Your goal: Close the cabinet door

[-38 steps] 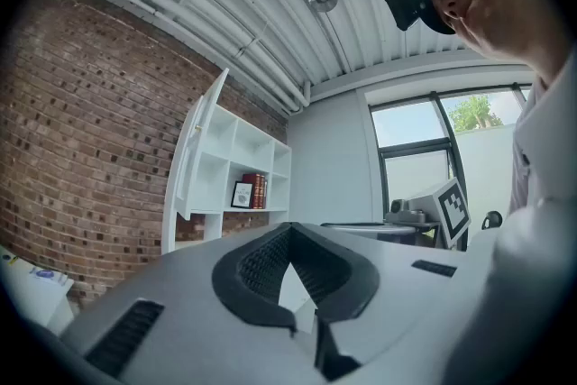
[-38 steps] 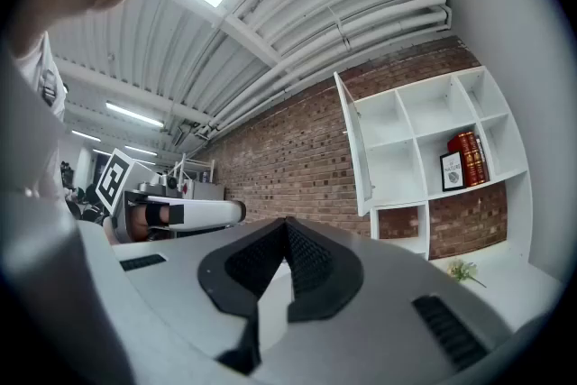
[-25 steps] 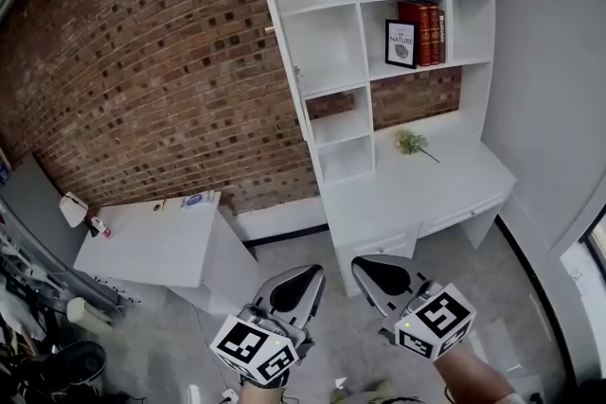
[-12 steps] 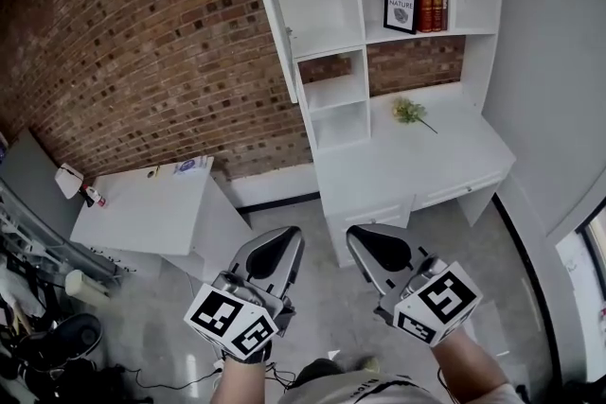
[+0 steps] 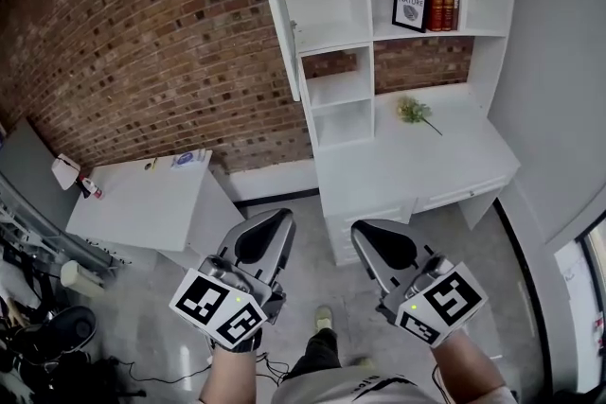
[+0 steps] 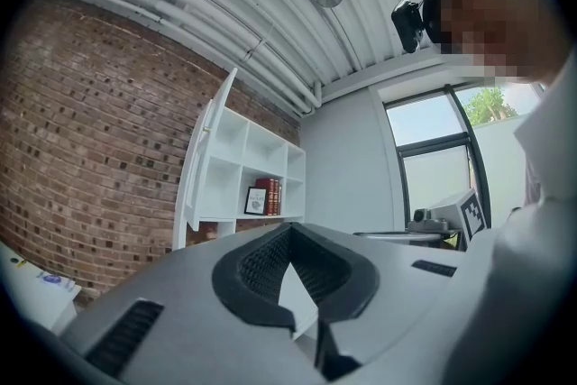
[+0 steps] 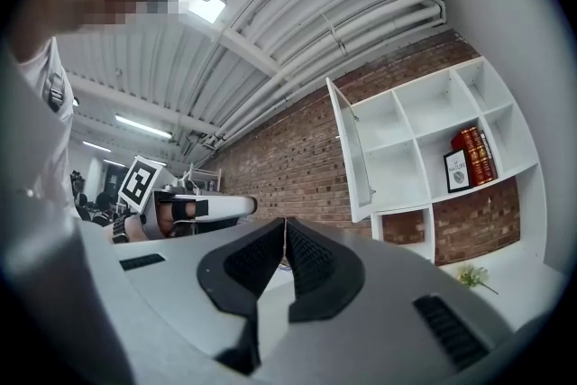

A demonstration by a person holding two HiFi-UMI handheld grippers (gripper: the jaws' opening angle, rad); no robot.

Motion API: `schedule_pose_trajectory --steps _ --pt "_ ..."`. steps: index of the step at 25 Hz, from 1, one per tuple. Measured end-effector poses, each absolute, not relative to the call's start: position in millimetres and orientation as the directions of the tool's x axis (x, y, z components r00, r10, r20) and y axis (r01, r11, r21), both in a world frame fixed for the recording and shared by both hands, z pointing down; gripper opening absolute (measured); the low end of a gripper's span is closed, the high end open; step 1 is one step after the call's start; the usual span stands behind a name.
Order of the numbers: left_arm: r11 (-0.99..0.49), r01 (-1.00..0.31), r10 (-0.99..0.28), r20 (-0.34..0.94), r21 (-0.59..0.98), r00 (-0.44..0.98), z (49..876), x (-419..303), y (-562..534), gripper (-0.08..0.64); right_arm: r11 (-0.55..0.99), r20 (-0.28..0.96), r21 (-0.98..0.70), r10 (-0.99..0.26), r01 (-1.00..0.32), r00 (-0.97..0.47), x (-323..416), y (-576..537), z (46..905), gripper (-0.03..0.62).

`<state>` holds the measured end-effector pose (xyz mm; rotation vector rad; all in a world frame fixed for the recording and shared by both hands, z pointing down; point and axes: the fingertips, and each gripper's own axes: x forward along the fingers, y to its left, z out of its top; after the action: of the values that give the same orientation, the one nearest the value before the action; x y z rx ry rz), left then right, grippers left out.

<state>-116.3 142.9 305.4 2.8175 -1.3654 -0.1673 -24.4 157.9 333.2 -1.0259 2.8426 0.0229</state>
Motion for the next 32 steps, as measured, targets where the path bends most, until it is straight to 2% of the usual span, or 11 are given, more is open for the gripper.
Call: schedule_pose_trajectory --steps 14,23,32 --pt "-0.688 -0.726 -0.720 -0.138 0.011 0.680 296 -160 3 0.011 0.774 -0.138 0.035 -0.623 -0.633 -0.770 -90 29 322 0.020" --pt "-0.754 -0.649 -0.626 -0.189 -0.100 0.757 243 -191 -102 0.011 0.736 -0.161 0.077 -0.656 -0.672 -0.737 -139 -67 285 0.020" --pt "-0.729 -0.642 -0.586 -0.269 -0.236 0.764 178 -197 -161 0.011 0.714 -0.222 0.143 -0.652 -0.686 -0.725 -152 -117 238 0.020"
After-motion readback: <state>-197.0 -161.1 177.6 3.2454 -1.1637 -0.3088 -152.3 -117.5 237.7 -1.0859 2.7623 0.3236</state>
